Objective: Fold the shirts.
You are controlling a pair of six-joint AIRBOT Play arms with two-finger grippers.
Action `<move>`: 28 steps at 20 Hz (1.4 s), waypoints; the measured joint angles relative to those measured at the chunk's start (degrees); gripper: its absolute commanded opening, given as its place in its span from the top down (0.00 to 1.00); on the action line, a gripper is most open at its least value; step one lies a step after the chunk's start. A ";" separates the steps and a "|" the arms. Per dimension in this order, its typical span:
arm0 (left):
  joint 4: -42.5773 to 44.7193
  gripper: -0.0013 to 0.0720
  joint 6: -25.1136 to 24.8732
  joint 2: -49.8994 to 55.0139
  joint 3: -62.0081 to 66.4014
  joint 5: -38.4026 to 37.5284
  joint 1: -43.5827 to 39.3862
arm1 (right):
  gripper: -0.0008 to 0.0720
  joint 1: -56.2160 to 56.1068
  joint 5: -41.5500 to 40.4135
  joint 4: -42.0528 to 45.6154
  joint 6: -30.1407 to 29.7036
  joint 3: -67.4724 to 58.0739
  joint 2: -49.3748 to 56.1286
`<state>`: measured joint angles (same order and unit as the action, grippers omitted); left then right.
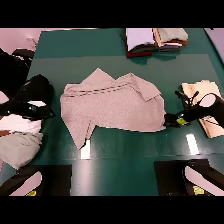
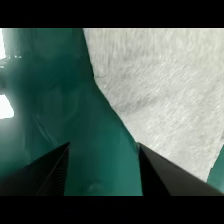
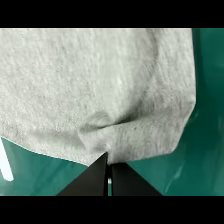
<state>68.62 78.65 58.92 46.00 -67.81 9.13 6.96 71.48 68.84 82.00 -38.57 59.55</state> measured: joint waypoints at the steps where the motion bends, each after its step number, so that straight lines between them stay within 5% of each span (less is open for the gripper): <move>1: -0.44 0.30 0.13 0.07 -1.62 1.49 0.00 | 0.97 -0.33 0.20 0.76 0.31 -0.57 -1.07; 7: -5.38 0.30 0.02 4.26 -7.23 12.41 0.00 | 0.97 -1.11 1.42 2.40 1.01 -1.77 -4.09; 13: -15.47 0.30 -5.16 9.86 -7.96 16.63 -1.62 | 0.97 -1.22 2.54 2.71 1.18 -2.03 -2.54; 14: -16.17 0.45 -5.68 10.32 -7.98 17.35 -2.45 | 0.97 -1.22 2.64 2.71 1.18 -2.14 -2.47; 15: -16.35 0.80 -5.81 10.75 -7.87 18.18 -3.26 | 0.97 -1.22 2.69 2.71 1.18 -2.27 -2.56; 16: -15.89 0.95 -5.97 11.28 -7.56 18.36 -3.87 | 0.97 -1.22 2.73 2.73 1.18 -2.34 -2.95; 22: -14.69 0.95 -6.43 8.15 5.66 9.94 -5.01 | 0.97 -0.11 2.27 2.73 1.18 -6.45 -9.22; 28: -13.60 0.95 -4.48 -7.34 30.95 7.04 -5.01 | 0.97 2.56 3.78 2.71 1.11 -29.31 -16.22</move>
<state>55.02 74.17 51.57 76.95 -60.77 4.12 9.52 75.26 71.55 83.11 -67.88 43.33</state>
